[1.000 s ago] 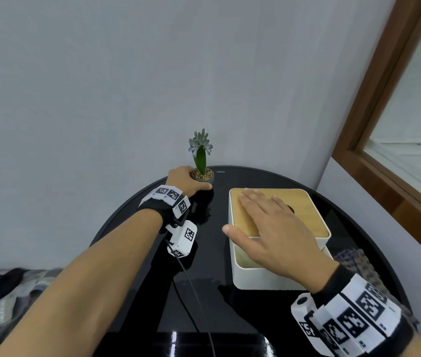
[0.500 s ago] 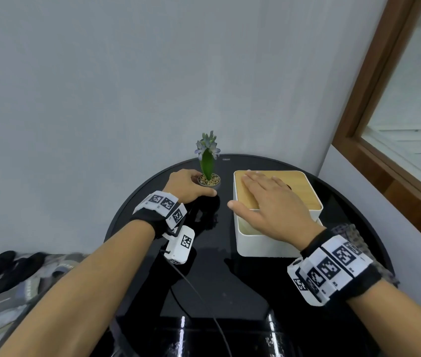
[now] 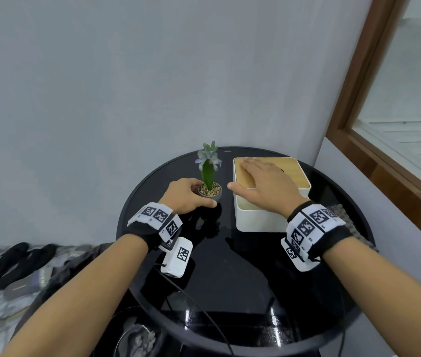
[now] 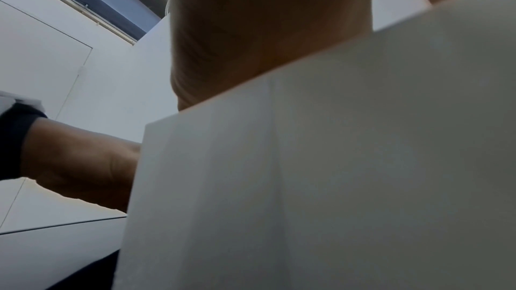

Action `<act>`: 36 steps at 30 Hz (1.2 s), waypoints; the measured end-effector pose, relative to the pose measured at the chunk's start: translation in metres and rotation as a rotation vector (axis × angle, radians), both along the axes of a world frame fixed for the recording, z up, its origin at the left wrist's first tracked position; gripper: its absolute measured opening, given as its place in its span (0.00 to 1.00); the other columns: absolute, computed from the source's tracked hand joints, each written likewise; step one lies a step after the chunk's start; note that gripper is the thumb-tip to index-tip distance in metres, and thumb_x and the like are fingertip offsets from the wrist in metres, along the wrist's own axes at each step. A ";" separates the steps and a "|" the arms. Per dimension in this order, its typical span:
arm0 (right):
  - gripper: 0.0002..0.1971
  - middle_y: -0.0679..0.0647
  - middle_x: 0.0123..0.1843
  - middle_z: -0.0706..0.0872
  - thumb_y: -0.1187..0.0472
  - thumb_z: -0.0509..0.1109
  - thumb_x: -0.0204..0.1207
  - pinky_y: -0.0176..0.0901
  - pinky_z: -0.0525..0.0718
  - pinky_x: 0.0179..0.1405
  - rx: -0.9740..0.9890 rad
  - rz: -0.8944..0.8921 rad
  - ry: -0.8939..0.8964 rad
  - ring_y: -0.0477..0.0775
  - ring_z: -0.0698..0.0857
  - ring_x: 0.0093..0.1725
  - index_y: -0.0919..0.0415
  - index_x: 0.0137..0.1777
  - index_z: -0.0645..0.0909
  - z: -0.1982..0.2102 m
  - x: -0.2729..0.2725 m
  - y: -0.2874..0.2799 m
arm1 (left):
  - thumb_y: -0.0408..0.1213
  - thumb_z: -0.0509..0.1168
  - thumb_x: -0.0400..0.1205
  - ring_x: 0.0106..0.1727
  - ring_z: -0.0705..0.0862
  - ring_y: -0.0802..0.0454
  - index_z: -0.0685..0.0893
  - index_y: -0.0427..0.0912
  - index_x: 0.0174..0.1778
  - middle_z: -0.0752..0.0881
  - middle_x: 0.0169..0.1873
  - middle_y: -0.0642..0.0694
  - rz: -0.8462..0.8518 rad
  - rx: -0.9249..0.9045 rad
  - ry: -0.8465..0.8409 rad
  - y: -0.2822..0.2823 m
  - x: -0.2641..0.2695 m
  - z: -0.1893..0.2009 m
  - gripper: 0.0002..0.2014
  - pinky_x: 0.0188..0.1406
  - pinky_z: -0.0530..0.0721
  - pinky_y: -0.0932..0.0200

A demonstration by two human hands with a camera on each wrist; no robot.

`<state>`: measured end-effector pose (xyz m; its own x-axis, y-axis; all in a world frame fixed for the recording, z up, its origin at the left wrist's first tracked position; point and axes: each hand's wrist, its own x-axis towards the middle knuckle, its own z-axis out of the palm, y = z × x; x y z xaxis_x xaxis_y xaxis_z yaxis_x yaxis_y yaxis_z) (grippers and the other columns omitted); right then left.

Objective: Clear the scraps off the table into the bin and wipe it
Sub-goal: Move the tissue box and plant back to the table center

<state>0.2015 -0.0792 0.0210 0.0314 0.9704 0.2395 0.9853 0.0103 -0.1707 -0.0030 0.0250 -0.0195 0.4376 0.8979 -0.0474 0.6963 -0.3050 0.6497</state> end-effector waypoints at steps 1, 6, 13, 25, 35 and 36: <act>0.37 0.54 0.81 0.70 0.32 0.57 0.77 0.53 0.62 0.79 -0.001 -0.002 0.000 0.52 0.66 0.81 0.60 0.75 0.72 0.000 0.000 0.000 | 0.57 0.80 0.65 0.54 0.80 0.58 0.83 0.53 0.66 0.84 0.50 0.57 -0.001 0.002 0.000 -0.003 -0.001 0.001 0.33 0.53 0.71 0.64; 0.36 0.53 0.81 0.70 0.32 0.57 0.77 0.51 0.62 0.78 0.014 -0.016 0.000 0.52 0.66 0.80 0.58 0.74 0.73 -0.001 -0.001 0.000 | 0.55 0.81 0.66 0.54 0.80 0.58 0.83 0.52 0.66 0.84 0.50 0.56 -0.001 -0.005 0.002 -0.010 0.000 0.002 0.33 0.53 0.71 0.65; 0.38 0.52 0.82 0.68 0.31 0.56 0.76 0.49 0.61 0.79 0.010 -0.015 0.013 0.52 0.65 0.80 0.57 0.77 0.71 -0.002 0.000 0.001 | 0.55 0.81 0.66 0.56 0.80 0.57 0.83 0.53 0.67 0.86 0.54 0.54 -0.004 -0.016 0.011 -0.011 0.003 0.003 0.33 0.55 0.72 0.64; 0.38 0.52 0.83 0.66 0.32 0.55 0.77 0.48 0.58 0.79 0.008 -0.011 -0.017 0.51 0.63 0.82 0.57 0.79 0.67 -0.002 0.000 0.000 | 0.55 0.81 0.65 0.55 0.78 0.58 0.82 0.52 0.68 0.86 0.58 0.52 -0.005 -0.024 0.031 -0.009 0.003 0.002 0.34 0.56 0.72 0.63; 0.37 0.53 0.81 0.70 0.33 0.57 0.77 0.48 0.61 0.78 0.044 -0.024 -0.022 0.52 0.67 0.80 0.59 0.77 0.71 -0.001 -0.003 -0.003 | 0.57 0.81 0.64 0.56 0.80 0.58 0.81 0.51 0.67 0.85 0.57 0.55 0.009 -0.052 0.031 -0.010 0.002 0.002 0.36 0.57 0.72 0.63; 0.36 0.53 0.80 0.72 0.33 0.58 0.77 0.48 0.62 0.77 0.052 -0.033 -0.020 0.53 0.68 0.78 0.59 0.75 0.74 0.000 -0.004 -0.004 | 0.57 0.81 0.64 0.56 0.80 0.58 0.80 0.50 0.68 0.85 0.57 0.55 0.012 -0.055 0.032 -0.011 0.002 0.002 0.37 0.57 0.72 0.63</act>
